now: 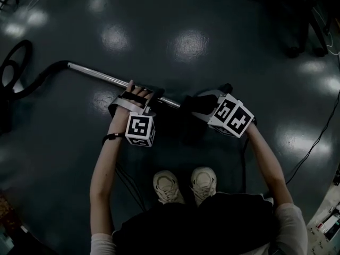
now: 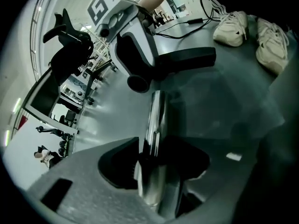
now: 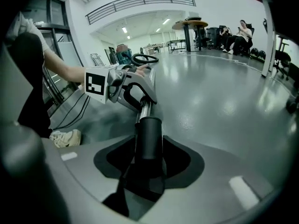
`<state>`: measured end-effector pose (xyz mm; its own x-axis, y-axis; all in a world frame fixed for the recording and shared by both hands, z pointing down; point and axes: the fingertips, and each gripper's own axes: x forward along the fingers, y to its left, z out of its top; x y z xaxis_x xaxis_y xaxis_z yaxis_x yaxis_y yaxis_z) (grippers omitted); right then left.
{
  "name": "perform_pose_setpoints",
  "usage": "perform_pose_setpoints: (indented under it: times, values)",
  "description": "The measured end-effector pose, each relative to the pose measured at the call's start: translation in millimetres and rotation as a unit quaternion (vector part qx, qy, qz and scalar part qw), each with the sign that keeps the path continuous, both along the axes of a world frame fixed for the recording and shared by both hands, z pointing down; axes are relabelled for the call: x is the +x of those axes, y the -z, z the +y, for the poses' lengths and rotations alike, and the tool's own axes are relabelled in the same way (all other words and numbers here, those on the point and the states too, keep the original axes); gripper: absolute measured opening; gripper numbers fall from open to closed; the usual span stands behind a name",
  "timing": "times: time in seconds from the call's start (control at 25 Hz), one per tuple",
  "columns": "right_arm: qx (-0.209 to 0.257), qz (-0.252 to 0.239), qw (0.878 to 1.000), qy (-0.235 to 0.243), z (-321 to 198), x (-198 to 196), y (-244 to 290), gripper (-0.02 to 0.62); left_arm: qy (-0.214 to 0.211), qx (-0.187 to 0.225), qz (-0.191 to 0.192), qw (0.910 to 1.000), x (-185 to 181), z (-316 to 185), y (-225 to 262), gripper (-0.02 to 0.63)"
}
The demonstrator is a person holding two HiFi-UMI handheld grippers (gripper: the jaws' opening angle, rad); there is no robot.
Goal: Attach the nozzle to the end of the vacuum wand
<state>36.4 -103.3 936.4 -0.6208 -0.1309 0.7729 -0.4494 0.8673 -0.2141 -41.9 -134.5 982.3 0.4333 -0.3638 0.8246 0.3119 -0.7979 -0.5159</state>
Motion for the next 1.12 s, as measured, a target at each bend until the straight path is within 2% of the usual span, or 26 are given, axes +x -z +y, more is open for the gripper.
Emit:
perform_pose_setpoints:
  times: [0.12,0.32,0.52,0.64,0.84,0.96,1.12]
  values:
    - [-0.013,0.006,1.0,-0.018,-3.5,-4.8,-2.3,0.184,0.007,-0.006,0.006,0.9999,-2.0,2.7,3.4,0.196]
    - [-0.029,0.01,1.0,0.001,8.3,-3.3,2.6,0.176,0.019,0.01,0.038,0.999,3.3,-10.4,39.0,0.195]
    - [-0.023,-0.006,1.0,0.009,16.9,-18.7,5.1,0.175,0.01,0.015,0.041,0.999,8.8,-3.9,44.6,0.193]
    - [-0.022,0.001,1.0,0.002,18.2,-24.5,6.0,0.172,0.011,0.021,0.036,0.9991,6.6,-2.2,43.2,0.193]
    - [-0.021,0.032,0.999,-0.038,19.7,-23.5,11.5,0.17,0.002,0.025,0.018,0.9995,8.5,2.4,33.8,0.193]
    - [-0.007,0.046,0.998,-0.032,17.5,-31.9,17.7,0.166,-0.004,0.025,0.024,0.9994,13.8,10.4,32.1,0.192]
    - [0.008,0.038,0.999,-0.026,10.1,-38.7,22.6,0.164,0.0,0.042,0.031,0.9987,17.2,9.4,36.2,0.19]
